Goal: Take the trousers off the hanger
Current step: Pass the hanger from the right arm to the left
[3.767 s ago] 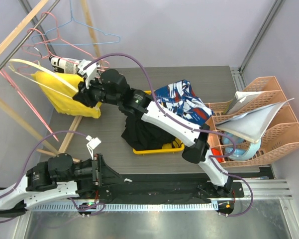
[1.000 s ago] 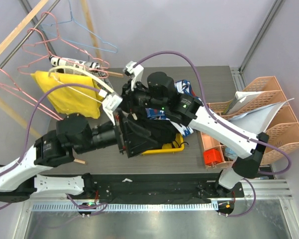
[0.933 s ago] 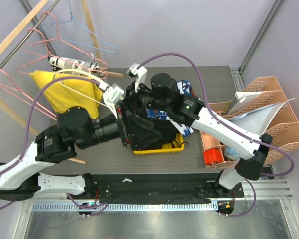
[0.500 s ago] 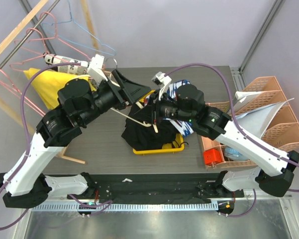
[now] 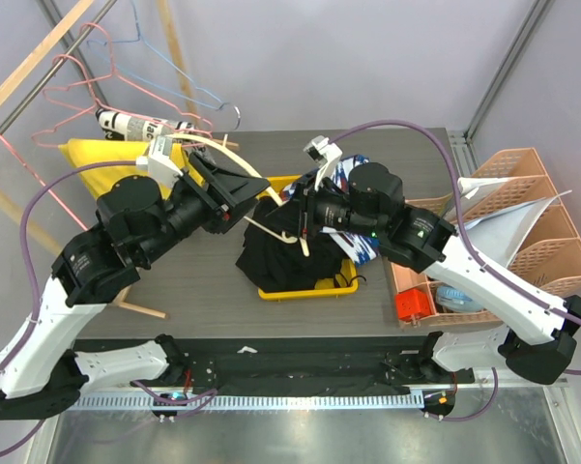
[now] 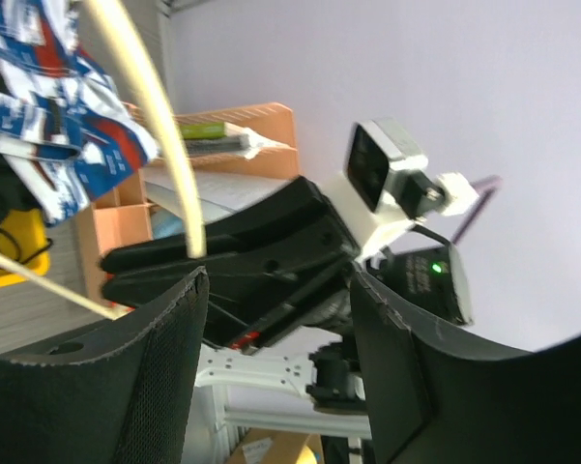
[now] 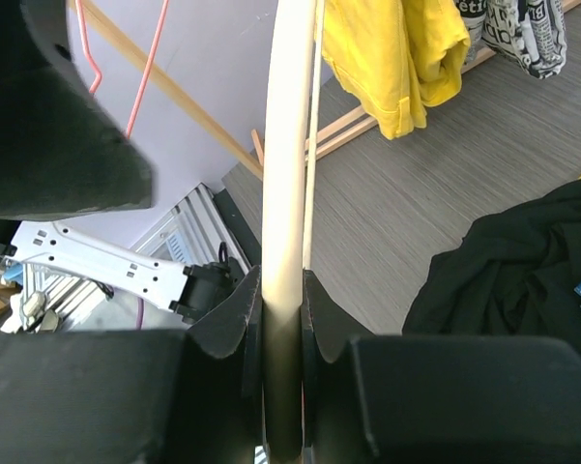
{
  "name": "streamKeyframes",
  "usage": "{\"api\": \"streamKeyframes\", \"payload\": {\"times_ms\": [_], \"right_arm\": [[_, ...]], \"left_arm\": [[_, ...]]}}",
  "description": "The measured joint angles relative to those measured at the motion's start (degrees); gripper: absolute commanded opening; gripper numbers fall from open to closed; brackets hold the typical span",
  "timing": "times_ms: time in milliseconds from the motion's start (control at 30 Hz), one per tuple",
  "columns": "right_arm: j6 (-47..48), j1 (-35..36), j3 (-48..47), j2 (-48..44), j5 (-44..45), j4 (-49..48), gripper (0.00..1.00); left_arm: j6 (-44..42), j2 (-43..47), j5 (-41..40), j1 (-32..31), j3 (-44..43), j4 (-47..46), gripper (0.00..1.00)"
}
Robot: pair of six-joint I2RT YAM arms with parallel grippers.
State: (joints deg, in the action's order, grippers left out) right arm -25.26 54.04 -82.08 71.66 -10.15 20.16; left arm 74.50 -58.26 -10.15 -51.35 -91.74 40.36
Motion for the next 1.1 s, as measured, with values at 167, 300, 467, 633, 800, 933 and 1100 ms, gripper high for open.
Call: {"api": "streamKeyframes", "payload": {"times_ms": [167,300,467,633,800,933,1100], "right_arm": [[0.2,1.2,-2.2,0.7,0.0,1.6,0.01],[0.6,2.7,-2.8,1.1,-0.3,2.3,0.01],[0.7,3.8,-2.8,1.1,-0.5,2.8,0.01],[0.9,4.4,-2.8,1.5,-0.5,3.1,0.01],[1.0,5.2,-3.3,3.8,-1.5,3.5,0.01],[1.0,6.1,-5.4,5.9,-2.6,3.4,0.01],[1.0,7.0,-8.9,8.1,-3.6,4.0,0.28]], "left_arm": [[0.3,-1.0,-4.9,0.0,0.0,4.3,0.60],[0.2,-2.1,-8.3,0.0,1.1,4.6,0.54],[0.3,-2.2,-9.4,0.0,2.3,4.3,0.41],[1.8,-1.0,-9.8,0.0,4.7,3.7,0.22],[3.8,2.0,-10.9,0.0,7.5,4.3,0.03],[5.5,4.3,-12.0,0.0,8.3,4.3,0.00],[7.3,7.8,-13.7,-0.1,9.7,4.0,0.00]]}}
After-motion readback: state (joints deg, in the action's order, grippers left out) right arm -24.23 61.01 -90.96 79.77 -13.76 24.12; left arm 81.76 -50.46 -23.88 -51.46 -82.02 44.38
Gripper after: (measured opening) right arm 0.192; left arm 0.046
